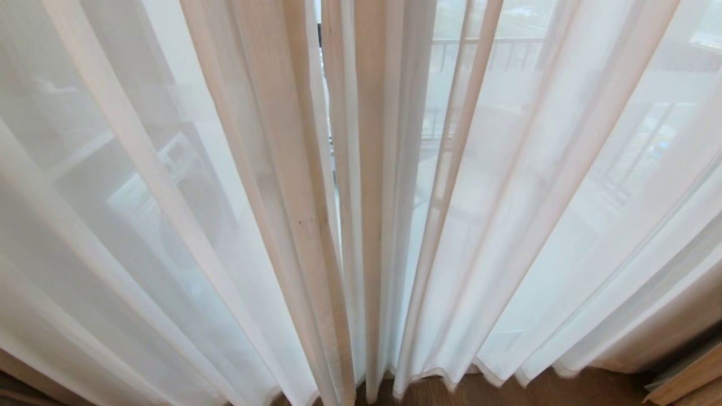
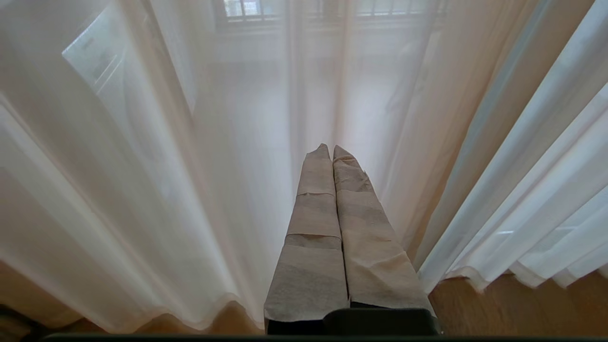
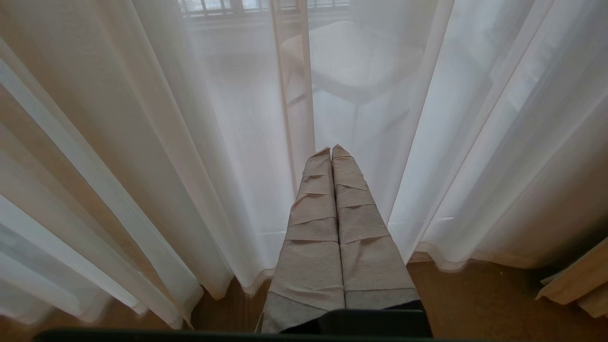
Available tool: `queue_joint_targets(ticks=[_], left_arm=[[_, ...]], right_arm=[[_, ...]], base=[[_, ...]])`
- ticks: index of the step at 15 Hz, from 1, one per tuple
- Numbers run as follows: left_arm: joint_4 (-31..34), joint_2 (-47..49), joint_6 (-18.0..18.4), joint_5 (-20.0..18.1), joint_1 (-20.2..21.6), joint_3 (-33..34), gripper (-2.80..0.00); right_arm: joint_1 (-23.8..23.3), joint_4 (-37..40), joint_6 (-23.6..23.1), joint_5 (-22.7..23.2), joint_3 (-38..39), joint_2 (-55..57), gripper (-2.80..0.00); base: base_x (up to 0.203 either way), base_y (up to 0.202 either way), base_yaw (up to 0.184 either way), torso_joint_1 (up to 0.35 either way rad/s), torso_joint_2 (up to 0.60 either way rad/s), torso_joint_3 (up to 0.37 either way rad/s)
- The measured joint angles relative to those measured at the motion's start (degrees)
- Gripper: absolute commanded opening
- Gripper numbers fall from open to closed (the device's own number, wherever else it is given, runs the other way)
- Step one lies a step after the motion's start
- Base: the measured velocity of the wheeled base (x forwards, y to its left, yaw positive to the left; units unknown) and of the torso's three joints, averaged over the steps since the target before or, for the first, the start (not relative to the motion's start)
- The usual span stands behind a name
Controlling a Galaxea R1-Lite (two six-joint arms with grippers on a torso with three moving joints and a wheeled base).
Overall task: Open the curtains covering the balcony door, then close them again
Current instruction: Pull the outer curtains open on both sides
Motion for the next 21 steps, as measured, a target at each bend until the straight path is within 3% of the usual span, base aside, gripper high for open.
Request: queue_joint_targets(ticks=[21], left_arm=[[0.0,0.0,0.0,0.0,0.0,0.0,-2.8]], right_arm=[[0.0,0.0,0.0,0.0,0.0,0.0,-2.8]], base=[[0.0,0.0,0.0,0.0,0.0,0.0]])
